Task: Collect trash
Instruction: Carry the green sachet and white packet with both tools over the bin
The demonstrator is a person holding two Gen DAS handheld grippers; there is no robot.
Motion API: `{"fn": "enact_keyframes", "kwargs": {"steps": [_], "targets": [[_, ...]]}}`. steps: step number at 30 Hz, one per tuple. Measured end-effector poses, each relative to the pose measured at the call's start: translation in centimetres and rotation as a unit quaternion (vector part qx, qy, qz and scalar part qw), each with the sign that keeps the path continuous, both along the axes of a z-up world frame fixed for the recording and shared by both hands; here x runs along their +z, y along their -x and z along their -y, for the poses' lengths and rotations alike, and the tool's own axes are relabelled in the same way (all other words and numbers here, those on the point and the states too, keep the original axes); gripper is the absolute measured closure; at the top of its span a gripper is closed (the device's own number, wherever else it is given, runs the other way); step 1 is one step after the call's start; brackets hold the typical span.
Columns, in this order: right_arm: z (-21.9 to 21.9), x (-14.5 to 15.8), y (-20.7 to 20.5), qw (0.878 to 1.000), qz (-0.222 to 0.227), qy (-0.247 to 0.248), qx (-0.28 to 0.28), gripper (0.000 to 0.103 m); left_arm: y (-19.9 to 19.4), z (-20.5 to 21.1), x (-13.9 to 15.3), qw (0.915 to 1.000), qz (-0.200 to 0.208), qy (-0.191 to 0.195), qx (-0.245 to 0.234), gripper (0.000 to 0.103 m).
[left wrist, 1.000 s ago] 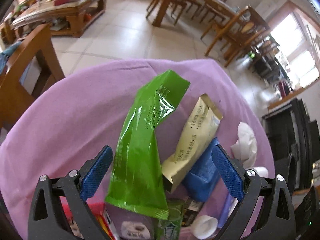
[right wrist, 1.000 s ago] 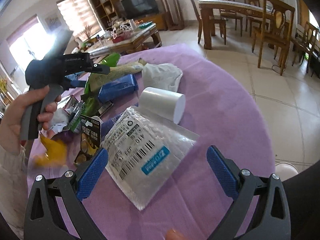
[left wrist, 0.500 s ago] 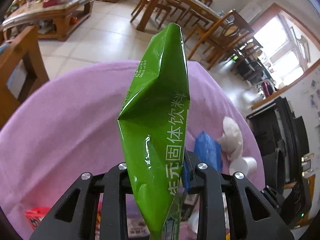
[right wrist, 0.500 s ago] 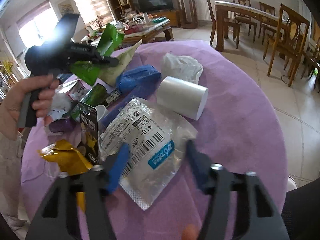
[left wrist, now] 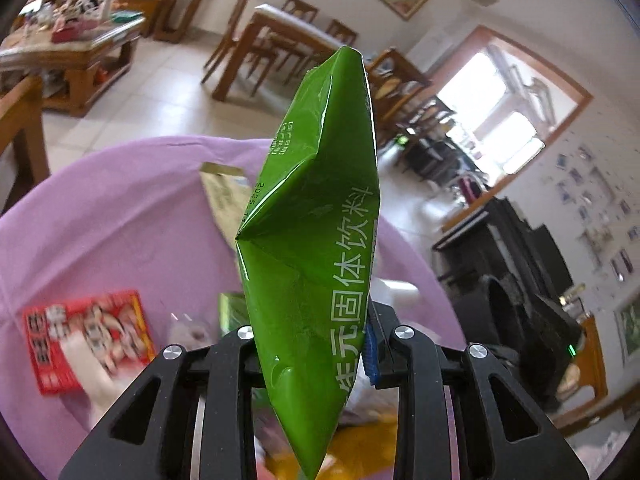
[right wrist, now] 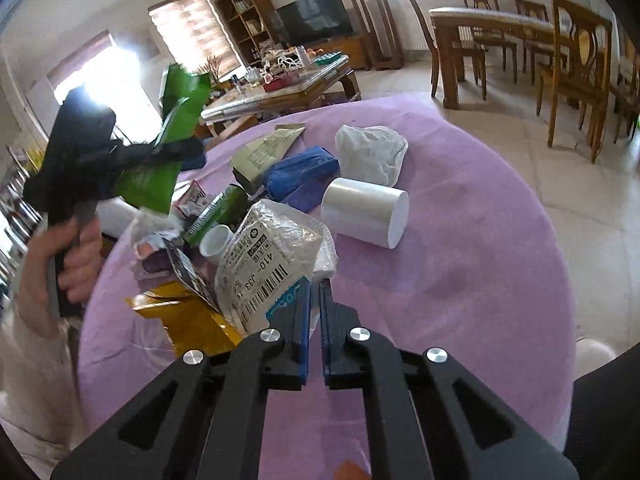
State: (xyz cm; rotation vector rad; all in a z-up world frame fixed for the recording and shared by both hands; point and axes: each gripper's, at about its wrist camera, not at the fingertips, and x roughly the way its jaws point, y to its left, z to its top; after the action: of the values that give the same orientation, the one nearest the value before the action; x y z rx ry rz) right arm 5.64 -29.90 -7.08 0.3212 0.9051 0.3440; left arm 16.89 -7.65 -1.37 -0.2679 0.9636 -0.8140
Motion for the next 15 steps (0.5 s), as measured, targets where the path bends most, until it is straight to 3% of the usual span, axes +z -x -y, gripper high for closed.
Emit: {"fn": "enact_keyframes", "kwargs": {"steps": [2,4,6,9,15], "targets": [[0.0,-0.2,0.0,1.0,-0.004,-0.01,-0.004,0.092,1.7,-0.1,0.1,0.9999,0.002,0.008,-0.008,0.075],[0.3,-0.5,-0.2,1.0,-0.011,-0.011,-0.007,0.08,2.9,-0.3,-0.1,0.9994,0.0,0.025,-0.023,0.075],[0.4,-0.9,-0.6,1.0,-0.019,-0.021,-0.009,0.011,4.3,-0.7,-0.3,0.9976,-0.007,0.055,-0.041,0.075],[0.7,-1.2,-1.1,0.998,-0.022,-0.05,-0.008,0.007,6.0,-1.2,-0.8,0.9962,-0.002,0.07,-0.05,0.075],[-1.6,-2.2,-3.4,0.999,-0.036,0.007,0.001,0.01,7.2,-2.4,-2.0,0.9904,-0.008,0.117,-0.073,0.075]]}}
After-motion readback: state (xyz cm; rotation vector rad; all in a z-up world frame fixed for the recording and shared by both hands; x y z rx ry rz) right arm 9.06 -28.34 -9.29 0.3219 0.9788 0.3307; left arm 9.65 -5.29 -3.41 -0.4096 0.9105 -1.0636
